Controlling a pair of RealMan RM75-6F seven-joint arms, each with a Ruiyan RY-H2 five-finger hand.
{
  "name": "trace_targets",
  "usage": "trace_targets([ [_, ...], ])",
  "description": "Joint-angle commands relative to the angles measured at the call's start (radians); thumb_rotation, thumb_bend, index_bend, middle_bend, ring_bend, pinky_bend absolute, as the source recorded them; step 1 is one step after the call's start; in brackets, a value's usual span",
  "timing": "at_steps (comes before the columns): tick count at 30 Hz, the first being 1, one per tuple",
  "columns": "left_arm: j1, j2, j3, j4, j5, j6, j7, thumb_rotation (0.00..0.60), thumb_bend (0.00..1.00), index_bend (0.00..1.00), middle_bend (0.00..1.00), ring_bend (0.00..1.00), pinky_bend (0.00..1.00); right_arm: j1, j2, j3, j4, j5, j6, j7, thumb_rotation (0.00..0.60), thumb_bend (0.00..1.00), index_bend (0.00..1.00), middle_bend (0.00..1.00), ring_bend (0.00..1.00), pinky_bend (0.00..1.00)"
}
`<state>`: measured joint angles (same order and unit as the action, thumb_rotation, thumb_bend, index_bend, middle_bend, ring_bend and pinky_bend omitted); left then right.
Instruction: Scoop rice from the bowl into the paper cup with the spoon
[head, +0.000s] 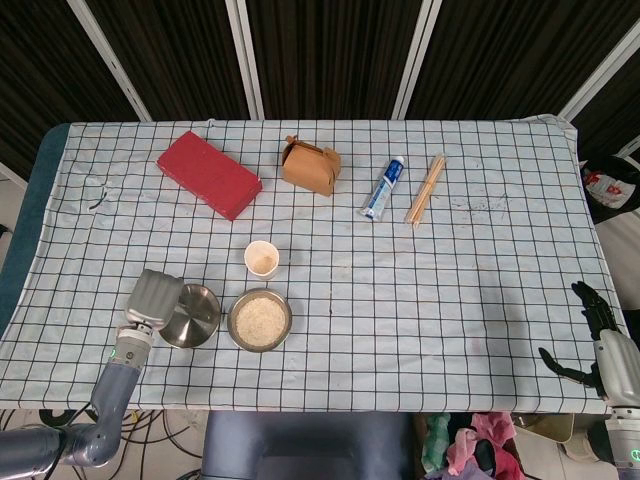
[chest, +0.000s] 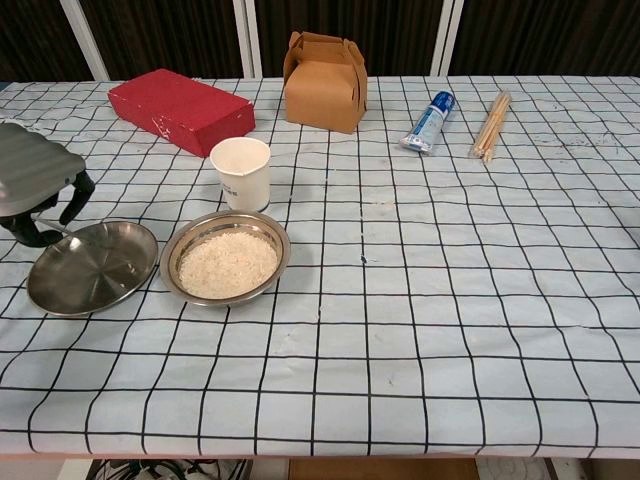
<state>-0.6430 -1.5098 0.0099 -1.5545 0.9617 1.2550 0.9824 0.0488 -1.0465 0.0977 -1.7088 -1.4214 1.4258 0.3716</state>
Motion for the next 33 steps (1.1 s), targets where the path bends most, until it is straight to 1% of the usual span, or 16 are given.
trace_targets([
  [1,0.002,-0.004,-0.006,-0.003,-0.015,-0.005,0.015,0.6,0.18,0.55,1.0,1.0,1.0,0.0,0.0,0.0,0.0,0.0,0.0,0.0,0.6,0.2,0.0,0.0,0.0,0.18],
  [6,0.006,0.006,-0.012,-0.019,-0.025,-0.002,0.025,0.6,0.11,0.49,1.0,1.0,1.0,-0.001,0.0,0.0,0.0,-0.001,0.001,0.001,0.6,0.2,0.0,0.0,0.0,0.18],
  [11,0.018,0.03,-0.018,-0.05,-0.015,0.012,0.009,0.6,0.1,0.44,1.0,1.0,1.0,-0.001,0.0,-0.002,0.0,-0.004,0.001,-0.001,0.6,0.2,0.0,0.0,0.0,0.18],
  [13,0.027,0.043,-0.019,-0.065,-0.001,0.024,-0.009,0.6,0.1,0.41,0.99,0.97,0.98,-0.001,0.0,-0.002,0.001,-0.004,0.001,-0.002,0.6,0.2,0.0,0.0,0.0,0.18],
  [14,0.034,0.052,-0.018,-0.074,0.01,0.032,-0.023,0.6,0.1,0.38,0.96,0.92,0.94,-0.001,0.0,-0.003,0.001,-0.005,0.001,-0.004,0.6,0.2,0.0,0.0,0.0,0.18],
  [16,0.054,0.073,-0.014,-0.097,0.036,0.051,-0.064,0.6,0.1,0.32,0.83,0.79,0.81,-0.001,-0.001,-0.004,0.003,-0.006,0.001,-0.009,0.6,0.2,0.0,0.0,0.0,0.18],
  [18,0.077,0.094,-0.007,-0.116,0.07,0.074,-0.108,0.6,0.09,0.21,0.55,0.57,0.58,0.0,-0.001,-0.004,0.004,-0.007,0.0,-0.014,0.6,0.2,0.0,0.0,0.0,0.18],
  [19,0.09,0.106,-0.001,-0.125,0.091,0.088,-0.132,0.6,0.09,0.18,0.46,0.48,0.5,0.0,-0.001,-0.005,0.005,-0.007,0.0,-0.017,0.6,0.2,0.0,0.0,0.0,0.18],
  [20,0.105,0.12,0.006,-0.135,0.117,0.105,-0.16,0.6,0.08,0.15,0.33,0.36,0.38,0.0,-0.002,-0.006,0.006,-0.007,-0.001,-0.021,0.6,0.2,0.0,0.0,0.0,0.18],
  [21,0.13,0.142,0.02,-0.15,0.163,0.141,-0.205,0.6,0.06,0.12,0.23,0.26,0.28,0.001,-0.002,-0.008,0.008,-0.009,-0.002,-0.029,0.6,0.2,0.0,0.0,0.0,0.18],
  [22,0.147,0.158,0.033,-0.154,0.206,0.163,-0.241,0.6,0.05,0.11,0.17,0.2,0.22,0.001,-0.003,-0.009,0.009,-0.011,-0.002,-0.034,0.6,0.2,0.0,0.0,0.0,0.18],
  [23,0.163,0.172,0.044,-0.152,0.246,0.183,-0.278,0.6,0.02,0.08,0.09,0.12,0.14,0.001,-0.004,-0.01,0.01,-0.012,-0.002,-0.039,0.6,0.2,0.0,0.0,0.0,0.18],
  [24,0.178,0.185,0.054,-0.148,0.284,0.203,-0.315,0.6,0.01,0.05,0.04,0.06,0.07,0.001,-0.005,-0.011,0.01,-0.014,-0.002,-0.043,0.6,0.2,0.0,0.0,0.0,0.18],
  [26,0.21,0.206,0.071,-0.138,0.341,0.241,-0.375,0.6,0.0,0.01,0.0,0.0,0.0,0.001,-0.007,-0.013,0.01,-0.017,-0.001,-0.048,0.6,0.2,0.0,0.0,0.0,0.18],
  [29,0.265,0.239,0.094,-0.136,0.394,0.296,-0.445,0.6,0.0,0.0,0.0,0.0,0.0,0.002,-0.013,-0.016,0.016,-0.026,0.004,-0.07,0.6,0.2,0.0,0.0,0.0,0.18],
  [33,0.32,0.269,0.118,-0.122,0.449,0.348,-0.483,0.6,0.0,0.0,0.0,0.0,0.0,0.001,-0.018,-0.02,0.026,-0.031,0.009,-0.101,0.6,0.2,0.0,0.0,0.0,0.18],
])
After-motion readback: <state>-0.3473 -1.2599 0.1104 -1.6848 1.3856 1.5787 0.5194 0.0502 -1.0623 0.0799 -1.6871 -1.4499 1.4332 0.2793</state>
